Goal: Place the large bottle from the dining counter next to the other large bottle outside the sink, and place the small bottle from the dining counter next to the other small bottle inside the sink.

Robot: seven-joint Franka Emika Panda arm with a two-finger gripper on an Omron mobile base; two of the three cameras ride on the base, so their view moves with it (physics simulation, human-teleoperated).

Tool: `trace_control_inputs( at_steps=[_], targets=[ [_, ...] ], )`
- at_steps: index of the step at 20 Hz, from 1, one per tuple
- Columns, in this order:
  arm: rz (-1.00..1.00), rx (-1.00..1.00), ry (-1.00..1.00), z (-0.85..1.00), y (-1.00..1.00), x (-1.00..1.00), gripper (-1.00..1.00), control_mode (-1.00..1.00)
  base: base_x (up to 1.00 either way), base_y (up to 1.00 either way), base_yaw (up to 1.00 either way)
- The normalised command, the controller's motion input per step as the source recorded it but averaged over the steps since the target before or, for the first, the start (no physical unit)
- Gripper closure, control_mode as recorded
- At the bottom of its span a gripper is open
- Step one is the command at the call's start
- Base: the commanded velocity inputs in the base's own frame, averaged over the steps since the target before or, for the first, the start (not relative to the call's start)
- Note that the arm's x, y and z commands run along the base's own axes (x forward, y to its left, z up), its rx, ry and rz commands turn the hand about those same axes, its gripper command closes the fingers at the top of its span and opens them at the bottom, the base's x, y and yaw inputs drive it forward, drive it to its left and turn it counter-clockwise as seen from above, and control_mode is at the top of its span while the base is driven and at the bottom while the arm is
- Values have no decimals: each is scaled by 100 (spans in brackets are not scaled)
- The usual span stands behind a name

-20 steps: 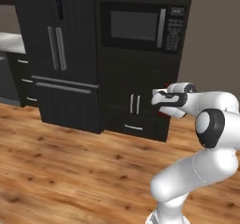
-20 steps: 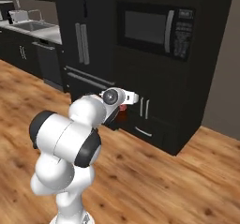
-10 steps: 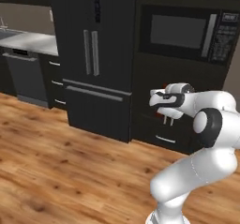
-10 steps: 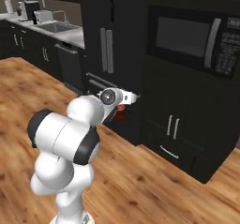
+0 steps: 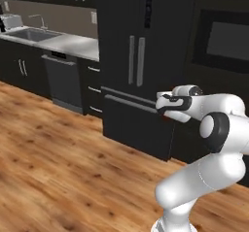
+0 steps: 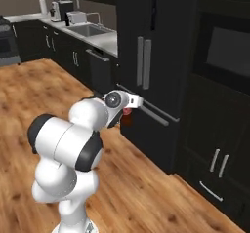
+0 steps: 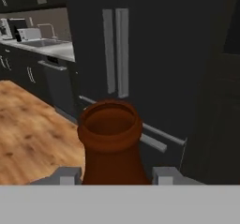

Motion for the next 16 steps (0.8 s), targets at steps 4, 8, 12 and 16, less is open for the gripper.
trace_control_inputs(
  at_steps=[4,8,12,16],
  targets=[
    [0,0,0,0,0,0,100,100,76,51,30],
    [0,0,0,0,0,0,100,100,89,34,26],
    [0,0,0,0,0,0,100,100,100,24,21],
    [0,0,0,0,0,0,100,100,100,21,17]
  ],
)
